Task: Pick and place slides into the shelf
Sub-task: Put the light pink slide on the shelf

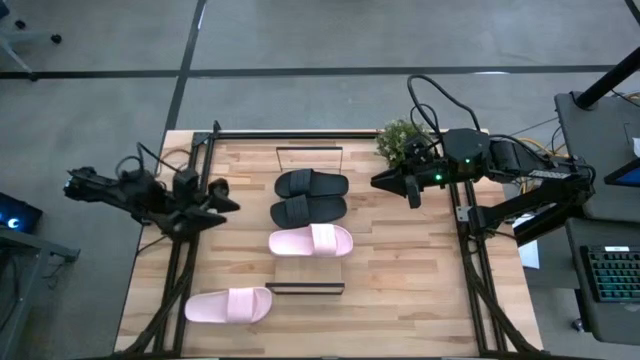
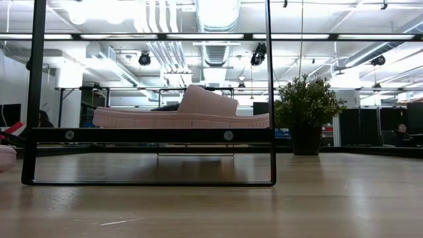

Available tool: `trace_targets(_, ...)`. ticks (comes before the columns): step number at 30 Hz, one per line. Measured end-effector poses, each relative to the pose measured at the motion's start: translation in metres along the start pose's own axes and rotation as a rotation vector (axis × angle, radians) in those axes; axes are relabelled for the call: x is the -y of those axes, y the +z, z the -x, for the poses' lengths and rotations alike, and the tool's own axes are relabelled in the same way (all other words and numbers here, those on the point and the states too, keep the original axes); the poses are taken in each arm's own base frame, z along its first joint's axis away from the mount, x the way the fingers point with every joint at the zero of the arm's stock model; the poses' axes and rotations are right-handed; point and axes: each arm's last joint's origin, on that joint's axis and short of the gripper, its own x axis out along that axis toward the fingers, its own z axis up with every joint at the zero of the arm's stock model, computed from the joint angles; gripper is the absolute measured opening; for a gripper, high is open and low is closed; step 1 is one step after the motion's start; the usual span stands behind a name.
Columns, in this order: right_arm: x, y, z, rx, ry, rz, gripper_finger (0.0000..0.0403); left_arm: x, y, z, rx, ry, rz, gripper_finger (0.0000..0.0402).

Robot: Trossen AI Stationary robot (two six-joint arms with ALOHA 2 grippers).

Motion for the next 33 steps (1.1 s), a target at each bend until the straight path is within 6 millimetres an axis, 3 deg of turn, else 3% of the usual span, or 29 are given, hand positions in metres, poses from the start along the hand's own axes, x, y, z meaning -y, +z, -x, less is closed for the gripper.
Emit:
trace_targets(8, 0.000, 0.000, 0.000, 0.003, 0.003, -0.029, 0.0078, 0.017, 0.020, 0.002, -0.197, 0.053, 0.003, 0.0209)
trace_targets(13, 0.000, 0.000, 0.000, 0.003, 0.003, -0.045, 0.0082, 0.020, 0.022, 0.006, -0.420, 0.176, 0.052, 0.0187)
trace_targets(19, 0.000, 0.000, 0.000, 0.003, 0.003, -0.044, 0.0075, 0.023, 0.022, 0.006, -0.498, 0.180, 0.174, 0.0177)
trace_targets(28, 0.002, -0.003, -0.002, -0.009, -0.007, -0.016, 0.0079, 0.004, -0.011, 0.022, -0.821, 0.406, 0.448, 0.0177)
trace_targets(33, 0.006, -0.007, -0.006, -0.027, -0.023, -0.015, 0.0077, -0.002, -0.022, 0.022, -0.910, 0.517, 0.542, 0.0177)
